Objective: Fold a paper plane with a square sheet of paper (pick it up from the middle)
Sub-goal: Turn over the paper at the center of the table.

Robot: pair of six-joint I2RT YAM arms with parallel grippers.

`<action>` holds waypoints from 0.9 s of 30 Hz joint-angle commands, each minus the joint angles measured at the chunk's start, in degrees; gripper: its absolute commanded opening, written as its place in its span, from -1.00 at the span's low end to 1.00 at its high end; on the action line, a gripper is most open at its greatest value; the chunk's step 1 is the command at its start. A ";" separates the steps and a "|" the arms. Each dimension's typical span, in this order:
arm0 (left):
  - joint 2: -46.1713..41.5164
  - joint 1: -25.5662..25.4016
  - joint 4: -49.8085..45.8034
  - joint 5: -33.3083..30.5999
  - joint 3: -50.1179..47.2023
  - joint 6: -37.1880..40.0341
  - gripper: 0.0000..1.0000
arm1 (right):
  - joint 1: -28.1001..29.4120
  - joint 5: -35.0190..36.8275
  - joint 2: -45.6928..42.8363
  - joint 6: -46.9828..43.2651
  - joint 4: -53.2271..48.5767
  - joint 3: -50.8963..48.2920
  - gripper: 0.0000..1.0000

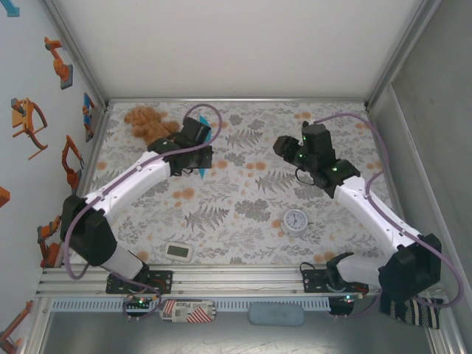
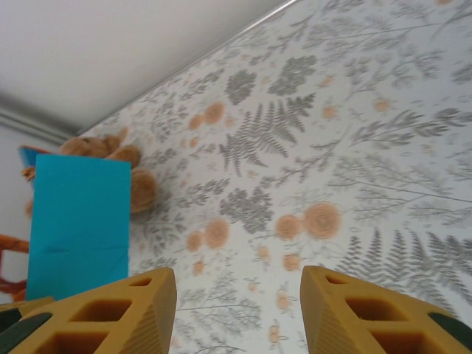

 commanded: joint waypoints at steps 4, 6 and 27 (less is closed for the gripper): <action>10.27 -3.60 -10.94 -17.31 7.61 3.80 -0.86 | -0.25 9.98 -4.49 -2.03 -4.44 -1.99 -0.06; 14.12 -5.11 -12.10 -19.65 10.37 3.94 -0.86 | -0.33 10.43 -5.27 -2.08 -5.05 -2.12 -0.06; 29.61 -7.05 -0.19 20.64 16.70 -4.00 -0.35 | -0.66 15.76 -10.19 -0.44 -9.53 -4.53 -0.08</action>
